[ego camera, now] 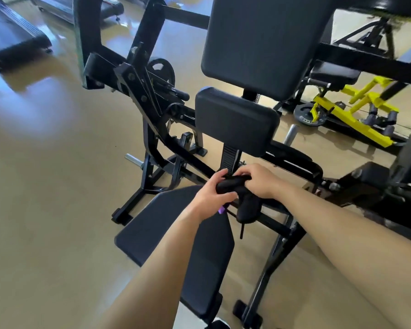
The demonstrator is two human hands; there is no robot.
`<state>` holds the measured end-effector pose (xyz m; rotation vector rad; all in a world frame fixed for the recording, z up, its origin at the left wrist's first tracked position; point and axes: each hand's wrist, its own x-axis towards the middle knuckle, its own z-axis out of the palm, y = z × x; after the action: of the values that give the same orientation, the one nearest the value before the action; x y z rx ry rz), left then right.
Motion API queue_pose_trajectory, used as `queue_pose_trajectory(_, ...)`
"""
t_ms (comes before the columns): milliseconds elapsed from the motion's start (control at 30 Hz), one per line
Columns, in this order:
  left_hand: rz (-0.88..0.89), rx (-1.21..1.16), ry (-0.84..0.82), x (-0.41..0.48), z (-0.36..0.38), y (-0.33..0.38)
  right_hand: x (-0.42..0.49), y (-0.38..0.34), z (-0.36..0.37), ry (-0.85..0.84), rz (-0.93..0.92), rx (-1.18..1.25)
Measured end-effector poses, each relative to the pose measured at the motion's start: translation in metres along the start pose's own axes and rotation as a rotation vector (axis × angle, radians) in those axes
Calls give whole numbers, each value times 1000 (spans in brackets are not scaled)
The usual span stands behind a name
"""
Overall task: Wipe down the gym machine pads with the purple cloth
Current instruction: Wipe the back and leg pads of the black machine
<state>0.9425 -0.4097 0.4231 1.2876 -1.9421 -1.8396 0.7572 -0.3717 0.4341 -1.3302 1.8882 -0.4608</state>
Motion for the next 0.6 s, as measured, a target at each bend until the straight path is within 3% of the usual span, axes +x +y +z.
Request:
queue_pose_trajectory(67,19,65,97,-15,5,4,-17,-2,6,-26,6,180)
queue_pose_trajectory(167,44,113,203,-34,18,7,-42,4,10,-21,-6,236)
queue_pose_trajectory(333,68,162,439,-75,63,20,-94,33,1,-99,-49,220)
queue_pose_trajectory(600,154,266,550,-146,160,53,-211,95,-16,-86,-103,11)
